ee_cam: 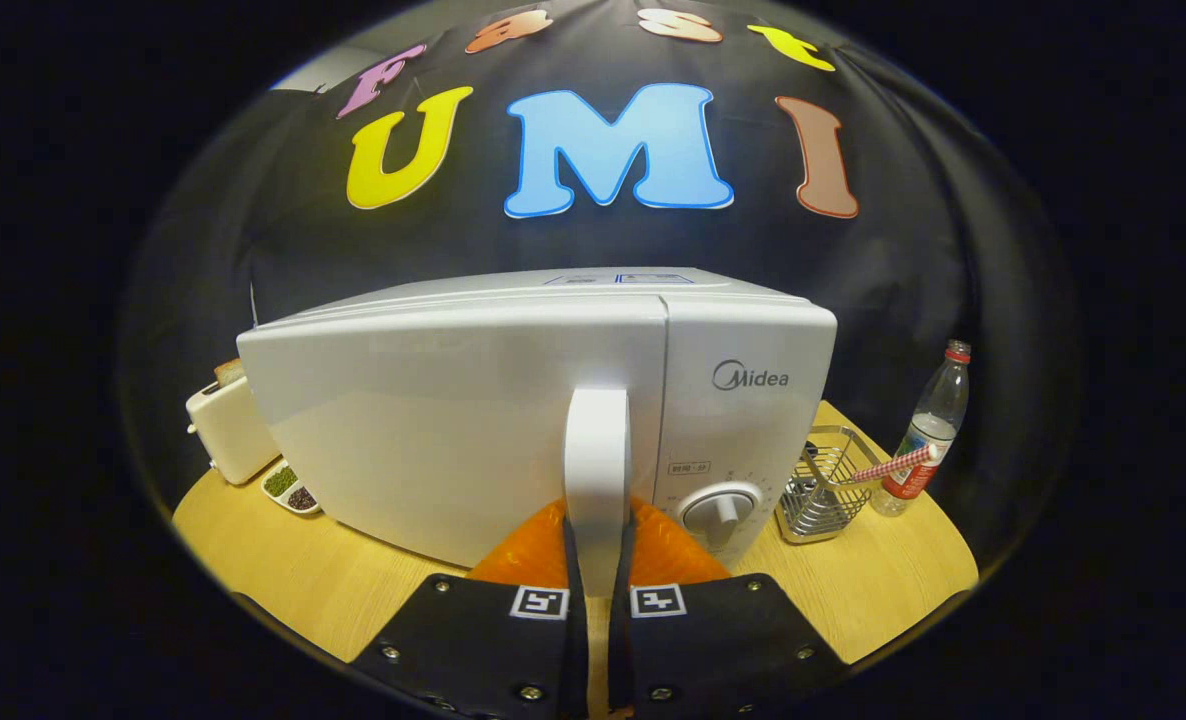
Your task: Open the microwave, put the food inside, and close the microwave door.
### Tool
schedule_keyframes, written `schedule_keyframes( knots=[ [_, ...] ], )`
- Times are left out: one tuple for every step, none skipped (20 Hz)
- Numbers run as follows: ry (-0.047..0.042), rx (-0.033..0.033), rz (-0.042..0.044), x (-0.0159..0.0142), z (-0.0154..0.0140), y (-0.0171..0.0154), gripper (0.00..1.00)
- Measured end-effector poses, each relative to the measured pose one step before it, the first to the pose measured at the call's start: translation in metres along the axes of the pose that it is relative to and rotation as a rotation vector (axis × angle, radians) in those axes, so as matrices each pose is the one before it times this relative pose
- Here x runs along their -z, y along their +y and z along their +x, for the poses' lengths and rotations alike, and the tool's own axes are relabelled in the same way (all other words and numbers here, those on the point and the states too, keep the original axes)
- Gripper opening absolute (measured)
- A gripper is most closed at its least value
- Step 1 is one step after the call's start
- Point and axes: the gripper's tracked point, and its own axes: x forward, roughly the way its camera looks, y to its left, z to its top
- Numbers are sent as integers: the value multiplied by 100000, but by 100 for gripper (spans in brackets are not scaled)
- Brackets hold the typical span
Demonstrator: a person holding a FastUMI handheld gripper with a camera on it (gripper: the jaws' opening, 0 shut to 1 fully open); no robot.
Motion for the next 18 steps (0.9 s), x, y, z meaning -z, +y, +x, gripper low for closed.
schedule_keyframes(
  knots=[
    [-1153,-747,-3409,371,-805,407,8],
    [-1503,-152,-3336,-116,-961,293,8],
    [1110,-273,-1229,336,-579,272,8],
    [1248,-288,1205,353,-381,-57,8],
    [1235,-495,2186,175,-404,97,8],
    [1319,-711,1294,163,-473,283,8],
    [1009,-1111,705,231,-489,452,8],
    [705,-1130,295,257,-726,412,11],
    [860,-1397,216,333,-767,421,18],
    [167,-1037,276,332,-885,516,21],
    [-234,-641,-177,219,-844,443,23],
    [44,-287,-773,291,-725,501,24],
    [59,118,-940,180,-704,467,24],
    [75,93,-911,141,-575,468,24],
    [6,-79,-689,-9,-596,535,24],
    [28,-93,-407,310,-573,443,24],
    [62,-73,-129,109,-505,463,24],
    [83,266,-222,194,-553,407,24]
  ],
)
